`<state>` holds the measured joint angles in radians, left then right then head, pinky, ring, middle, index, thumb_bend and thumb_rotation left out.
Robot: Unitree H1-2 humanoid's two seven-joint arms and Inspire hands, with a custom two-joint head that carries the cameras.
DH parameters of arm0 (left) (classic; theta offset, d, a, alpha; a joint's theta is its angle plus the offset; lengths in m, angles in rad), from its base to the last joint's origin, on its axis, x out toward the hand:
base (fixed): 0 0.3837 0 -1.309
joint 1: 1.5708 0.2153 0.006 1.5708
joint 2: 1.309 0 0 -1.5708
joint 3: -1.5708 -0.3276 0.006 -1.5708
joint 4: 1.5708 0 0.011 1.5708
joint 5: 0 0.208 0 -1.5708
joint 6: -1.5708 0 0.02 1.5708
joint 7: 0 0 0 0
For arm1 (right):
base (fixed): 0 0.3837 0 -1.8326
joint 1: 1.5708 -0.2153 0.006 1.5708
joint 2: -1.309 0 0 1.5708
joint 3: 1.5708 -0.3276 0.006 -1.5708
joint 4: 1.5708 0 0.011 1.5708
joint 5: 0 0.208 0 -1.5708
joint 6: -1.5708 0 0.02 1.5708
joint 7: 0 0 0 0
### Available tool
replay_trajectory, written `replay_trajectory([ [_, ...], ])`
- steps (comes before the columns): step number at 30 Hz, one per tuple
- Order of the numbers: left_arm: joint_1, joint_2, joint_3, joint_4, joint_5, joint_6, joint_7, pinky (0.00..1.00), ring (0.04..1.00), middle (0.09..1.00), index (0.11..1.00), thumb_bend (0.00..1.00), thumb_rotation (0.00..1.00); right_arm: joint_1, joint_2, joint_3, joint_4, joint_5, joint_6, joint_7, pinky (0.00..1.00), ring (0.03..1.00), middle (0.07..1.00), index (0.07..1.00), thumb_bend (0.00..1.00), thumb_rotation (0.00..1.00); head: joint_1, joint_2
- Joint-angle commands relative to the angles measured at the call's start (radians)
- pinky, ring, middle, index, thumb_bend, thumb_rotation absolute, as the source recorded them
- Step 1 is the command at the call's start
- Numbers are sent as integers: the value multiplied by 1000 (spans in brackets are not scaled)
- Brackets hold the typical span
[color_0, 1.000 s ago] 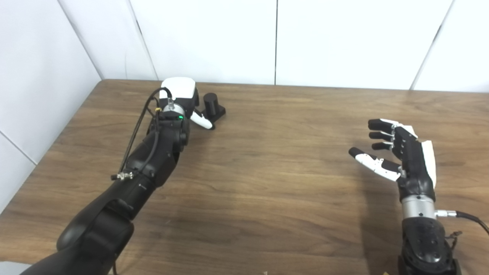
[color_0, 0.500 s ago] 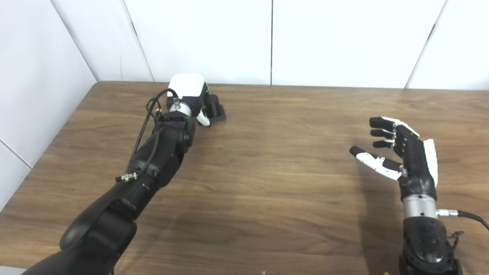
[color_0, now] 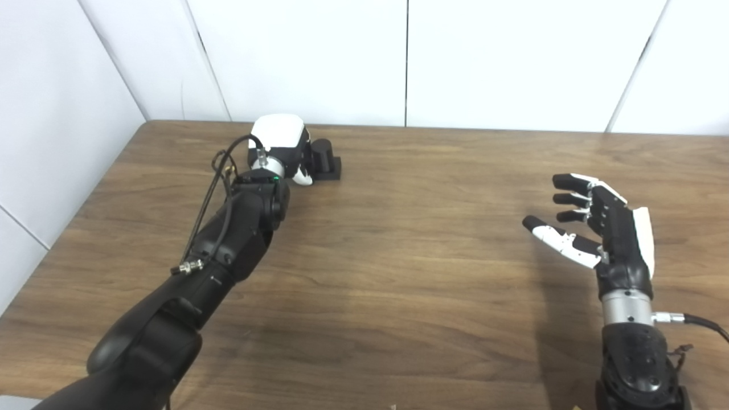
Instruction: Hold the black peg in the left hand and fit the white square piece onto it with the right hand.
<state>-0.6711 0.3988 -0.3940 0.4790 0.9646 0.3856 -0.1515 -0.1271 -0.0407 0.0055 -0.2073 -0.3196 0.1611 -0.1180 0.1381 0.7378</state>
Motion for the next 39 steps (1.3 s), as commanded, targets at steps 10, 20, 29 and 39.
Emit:
replay_trajectory([
  [10,3,47,19,-21,-149,-164,-15,942,892,848,487,524,64,-26,1,0,-49,-6,-11,-5,554,673,722,670,673,142,-15,2],
  [20,28,56,5,-130,-189,-197,-83,957,911,864,488,524,67,-34,4,-5,-50,2,-4,-8,582,682,713,668,679,119,-25,4],
  [29,72,52,0,-260,-194,-218,-129,913,906,858,488,525,67,-39,2,-10,-50,2,-1,-9,564,666,706,669,674,115,-32,3],
  [39,140,25,3,-429,-218,-240,-186,910,908,855,488,524,71,-43,7,-20,-55,12,1,-11,570,672,705,662,675,92,-44,7],
])
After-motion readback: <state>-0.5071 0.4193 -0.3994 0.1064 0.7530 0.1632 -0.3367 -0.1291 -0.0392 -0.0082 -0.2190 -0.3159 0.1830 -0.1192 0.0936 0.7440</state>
